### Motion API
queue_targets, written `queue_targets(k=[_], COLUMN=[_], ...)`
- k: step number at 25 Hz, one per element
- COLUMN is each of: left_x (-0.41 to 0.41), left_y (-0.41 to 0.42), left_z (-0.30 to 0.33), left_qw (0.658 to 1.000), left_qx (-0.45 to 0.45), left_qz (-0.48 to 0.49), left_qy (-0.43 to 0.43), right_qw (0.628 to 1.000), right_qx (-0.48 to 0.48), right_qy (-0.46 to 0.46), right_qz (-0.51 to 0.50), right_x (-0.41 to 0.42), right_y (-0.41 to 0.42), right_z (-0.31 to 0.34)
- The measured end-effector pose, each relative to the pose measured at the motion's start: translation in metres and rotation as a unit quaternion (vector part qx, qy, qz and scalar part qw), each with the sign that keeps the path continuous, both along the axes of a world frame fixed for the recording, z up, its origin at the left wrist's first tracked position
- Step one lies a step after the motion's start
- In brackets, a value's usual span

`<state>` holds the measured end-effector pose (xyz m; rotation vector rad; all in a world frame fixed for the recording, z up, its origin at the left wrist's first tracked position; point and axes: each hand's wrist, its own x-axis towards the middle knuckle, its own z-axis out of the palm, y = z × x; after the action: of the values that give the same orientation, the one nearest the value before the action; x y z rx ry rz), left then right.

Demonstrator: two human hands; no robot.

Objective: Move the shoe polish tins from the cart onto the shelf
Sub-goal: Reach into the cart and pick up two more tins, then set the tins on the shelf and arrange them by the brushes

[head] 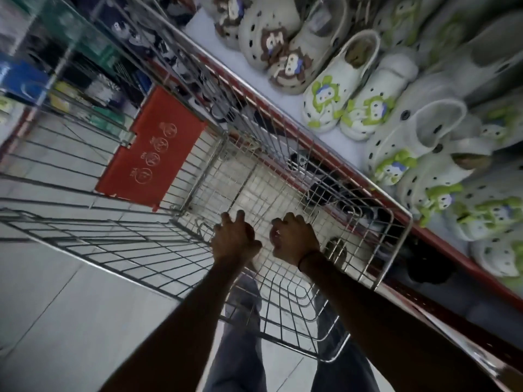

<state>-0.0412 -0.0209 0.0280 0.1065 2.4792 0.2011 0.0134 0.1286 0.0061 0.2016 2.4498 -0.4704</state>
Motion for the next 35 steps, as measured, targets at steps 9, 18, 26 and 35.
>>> queue_targets(k=[9, 18, 26, 35], left_x=[-0.091, -0.094, -0.089, -0.11], left_y=[0.026, 0.207, 0.327, 0.349], left_z=[0.249, 0.424, 0.436, 0.426], left_qw=[0.924, 0.784, 0.831, 0.817], left_qx=[0.252, 0.48, 0.355, 0.353], left_qz=[-0.05, -0.181, -0.32, -0.371], left_qy=[0.285, 0.351, 0.285, 0.264], right_qw=[0.928, 0.828, 0.863, 0.854], right_qx=[-0.035, 0.073, 0.175, 0.253], right_qy=[0.355, 0.512, 0.384, 0.397], right_qz=[-0.104, -0.216, -0.279, -0.222], right_x=[-0.085, -0.034, -0.011, -0.018], right_y=[0.069, 0.207, 0.285, 0.313], right_z=[0.279, 0.459, 0.457, 0.449])
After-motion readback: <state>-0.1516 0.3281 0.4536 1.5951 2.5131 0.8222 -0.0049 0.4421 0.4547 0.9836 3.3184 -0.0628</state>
